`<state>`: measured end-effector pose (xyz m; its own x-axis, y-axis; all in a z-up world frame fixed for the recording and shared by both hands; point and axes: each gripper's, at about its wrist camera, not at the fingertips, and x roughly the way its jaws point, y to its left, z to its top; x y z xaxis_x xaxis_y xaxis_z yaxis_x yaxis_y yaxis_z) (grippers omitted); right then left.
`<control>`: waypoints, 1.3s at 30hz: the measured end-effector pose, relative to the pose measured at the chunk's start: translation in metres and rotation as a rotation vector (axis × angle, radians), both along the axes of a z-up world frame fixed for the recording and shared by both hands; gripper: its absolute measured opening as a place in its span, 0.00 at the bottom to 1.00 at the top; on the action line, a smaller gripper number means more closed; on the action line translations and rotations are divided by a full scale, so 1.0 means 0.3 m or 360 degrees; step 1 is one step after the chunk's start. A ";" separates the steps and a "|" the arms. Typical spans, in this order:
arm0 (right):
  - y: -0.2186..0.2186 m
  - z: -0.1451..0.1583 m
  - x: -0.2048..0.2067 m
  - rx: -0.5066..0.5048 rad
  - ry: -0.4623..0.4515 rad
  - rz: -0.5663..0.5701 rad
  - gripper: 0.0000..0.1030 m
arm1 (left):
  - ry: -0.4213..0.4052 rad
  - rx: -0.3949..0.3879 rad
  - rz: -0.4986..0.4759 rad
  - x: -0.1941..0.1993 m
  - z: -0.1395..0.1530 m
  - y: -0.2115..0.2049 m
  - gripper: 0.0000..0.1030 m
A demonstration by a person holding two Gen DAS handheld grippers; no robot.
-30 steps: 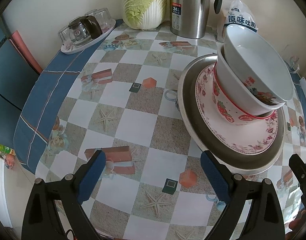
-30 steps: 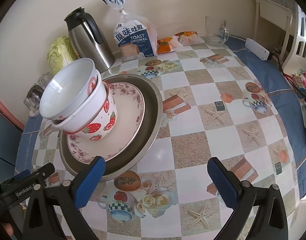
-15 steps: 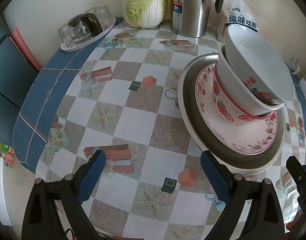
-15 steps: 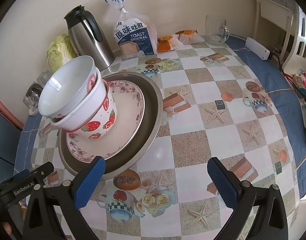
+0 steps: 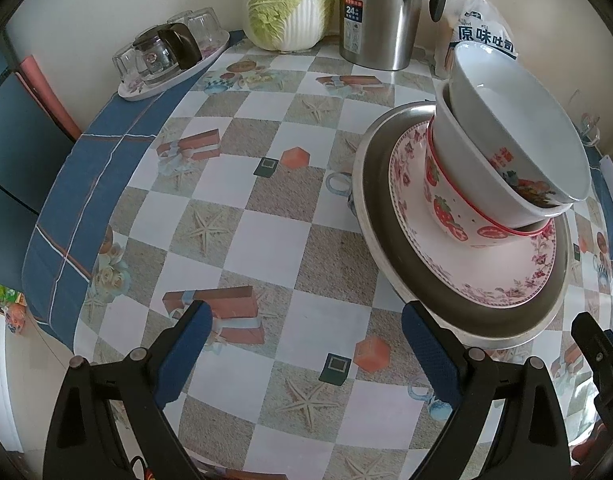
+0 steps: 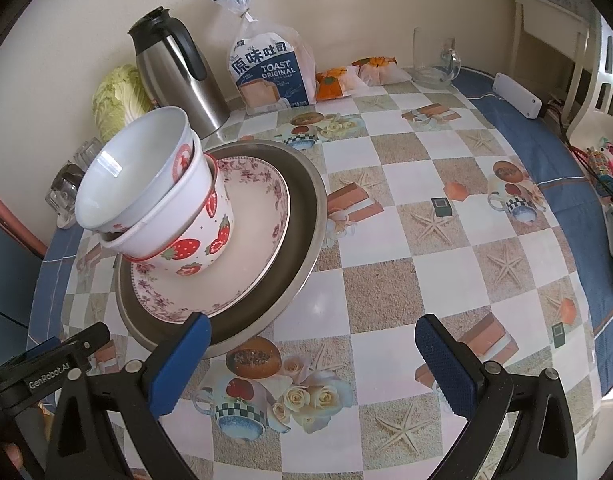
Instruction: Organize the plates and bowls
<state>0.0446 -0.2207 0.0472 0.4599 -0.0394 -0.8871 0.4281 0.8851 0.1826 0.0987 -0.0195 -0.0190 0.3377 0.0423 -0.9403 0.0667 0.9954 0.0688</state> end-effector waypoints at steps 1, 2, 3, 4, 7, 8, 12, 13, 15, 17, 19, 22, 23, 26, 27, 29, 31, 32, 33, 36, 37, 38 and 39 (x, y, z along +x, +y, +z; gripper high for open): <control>0.000 -0.001 0.000 0.0000 0.0001 0.0001 1.00 | 0.0001 0.0000 0.0000 0.001 -0.001 0.000 0.93; 0.000 -0.003 -0.001 0.0000 0.0003 0.0002 1.00 | 0.0003 -0.0001 0.0000 0.001 -0.002 -0.001 0.93; 0.001 -0.004 -0.001 0.0001 0.0005 0.0003 1.00 | 0.0005 -0.0002 0.0000 0.001 -0.003 -0.001 0.93; 0.002 -0.005 -0.002 0.0000 0.0008 0.0004 1.00 | 0.0006 -0.0003 0.0000 0.001 -0.003 -0.001 0.93; 0.000 -0.007 0.001 -0.0007 0.0016 0.0006 1.00 | 0.0010 -0.0004 0.0000 0.001 -0.004 -0.001 0.93; 0.001 -0.007 0.000 -0.0005 0.0016 0.0007 1.00 | 0.0011 -0.0005 0.0000 0.001 -0.004 0.000 0.93; 0.001 -0.006 0.000 -0.0005 0.0016 0.0008 1.00 | 0.0013 -0.0006 0.0001 0.001 -0.006 -0.001 0.93; 0.002 -0.007 -0.001 -0.0006 0.0016 0.0009 1.00 | 0.0013 -0.0006 0.0001 0.002 -0.006 -0.001 0.93; 0.002 -0.007 0.000 -0.0006 0.0017 0.0007 1.00 | 0.0014 -0.0007 0.0002 0.001 -0.007 -0.002 0.93; 0.002 -0.007 -0.001 -0.0005 0.0018 0.0007 1.00 | 0.0015 -0.0006 0.0002 0.002 -0.007 -0.002 0.93; 0.002 -0.007 0.002 -0.0005 0.0018 0.0006 1.00 | 0.0017 -0.0007 0.0003 0.001 -0.009 -0.002 0.93; 0.003 -0.010 0.002 -0.0005 0.0023 0.0009 1.00 | 0.0021 -0.0009 0.0004 0.001 -0.011 -0.001 0.93; 0.003 -0.010 0.005 -0.0005 0.0025 0.0011 1.00 | 0.0022 -0.0009 0.0004 0.002 -0.011 -0.001 0.93; 0.004 -0.010 0.005 -0.0005 0.0025 0.0011 1.00 | 0.0023 -0.0009 0.0003 0.002 -0.010 -0.001 0.93; 0.004 -0.010 0.004 -0.0004 0.0025 0.0011 1.00 | 0.0023 -0.0010 0.0003 0.001 -0.010 -0.002 0.93; 0.005 -0.010 0.005 -0.0005 0.0026 0.0011 1.00 | 0.0023 -0.0009 0.0004 0.002 -0.010 -0.002 0.93; 0.005 -0.010 0.004 -0.0004 0.0026 0.0012 1.00 | 0.0026 -0.0008 0.0006 0.002 -0.010 -0.002 0.93; 0.005 -0.010 0.005 -0.0005 0.0026 0.0011 1.00 | 0.0027 -0.0007 0.0006 0.002 -0.010 -0.002 0.93; 0.005 -0.010 0.006 -0.0004 0.0026 0.0010 1.00 | 0.0029 -0.0004 0.0006 0.002 -0.011 -0.003 0.93; 0.005 -0.010 0.005 -0.0005 0.0027 0.0011 1.00 | 0.0033 -0.0004 0.0004 0.000 -0.012 -0.003 0.93; 0.006 -0.010 0.004 -0.0005 0.0027 0.0012 1.00 | 0.0033 -0.0006 0.0003 0.001 -0.011 -0.001 0.93; 0.005 -0.010 0.006 -0.0005 0.0027 0.0012 1.00 | 0.0033 -0.0006 0.0003 0.001 -0.011 -0.001 0.93; 0.005 -0.010 0.006 -0.0005 0.0027 0.0012 1.00 | 0.0033 -0.0007 0.0003 0.001 -0.011 -0.001 0.93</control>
<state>0.0463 -0.2192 0.0442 0.4451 -0.0389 -0.8946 0.4247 0.8887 0.1726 0.0991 -0.0198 -0.0222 0.3180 0.0390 -0.9473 0.0660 0.9958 0.0632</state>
